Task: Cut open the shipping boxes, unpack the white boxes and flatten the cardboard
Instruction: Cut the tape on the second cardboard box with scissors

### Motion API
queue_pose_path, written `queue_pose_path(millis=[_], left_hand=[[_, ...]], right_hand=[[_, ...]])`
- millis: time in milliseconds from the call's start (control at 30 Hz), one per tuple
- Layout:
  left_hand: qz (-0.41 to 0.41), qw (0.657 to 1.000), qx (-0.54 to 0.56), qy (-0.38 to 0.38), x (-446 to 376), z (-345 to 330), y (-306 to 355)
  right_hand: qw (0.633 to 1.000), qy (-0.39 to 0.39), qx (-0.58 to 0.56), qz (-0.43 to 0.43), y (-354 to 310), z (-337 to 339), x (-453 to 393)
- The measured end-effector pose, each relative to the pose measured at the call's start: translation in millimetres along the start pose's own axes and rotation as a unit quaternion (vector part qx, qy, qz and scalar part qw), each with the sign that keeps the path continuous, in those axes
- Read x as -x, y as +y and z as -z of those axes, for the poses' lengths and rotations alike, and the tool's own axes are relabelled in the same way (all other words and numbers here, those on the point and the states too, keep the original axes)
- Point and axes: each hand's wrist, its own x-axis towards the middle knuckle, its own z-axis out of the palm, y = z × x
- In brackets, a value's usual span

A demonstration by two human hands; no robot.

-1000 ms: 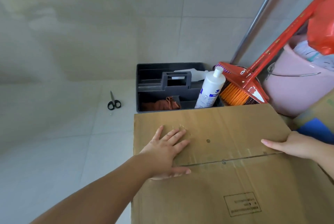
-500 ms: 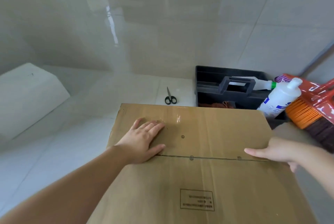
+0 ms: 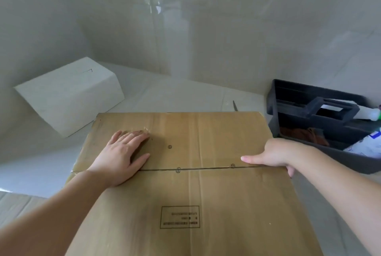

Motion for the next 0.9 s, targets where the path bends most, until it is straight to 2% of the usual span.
queue_pose_path(millis=[200, 333, 533, 700, 800, 900], left_hand=[[0.091, 0.994, 0.003, 0.058, 7, 4, -48], [0.111, 0.991, 0.016, 0.075, 1, 2, -62], [0.112, 0.991, 0.040, 0.065, 0, 8, -55], [0.109, 0.992, 0.026, 0.057, -18, 2, -52], [0.117, 0.992, 0.016, 0.049, -25, 1, -49], [0.128, 0.992, 0.003, 0.025, -36, 4, -37]], right_hand=[[0.991, 0.070, 0.112, 0.021, -89, 24, -21], [0.991, 0.087, 0.102, -0.004, -118, 29, -31], [0.992, 0.122, 0.022, 0.022, -119, 20, -31], [0.986, 0.147, 0.047, 0.062, -118, 27, -61], [0.979, 0.159, 0.056, 0.115, -108, 40, -84], [0.964, 0.192, 0.011, 0.184, -102, 50, -107]])
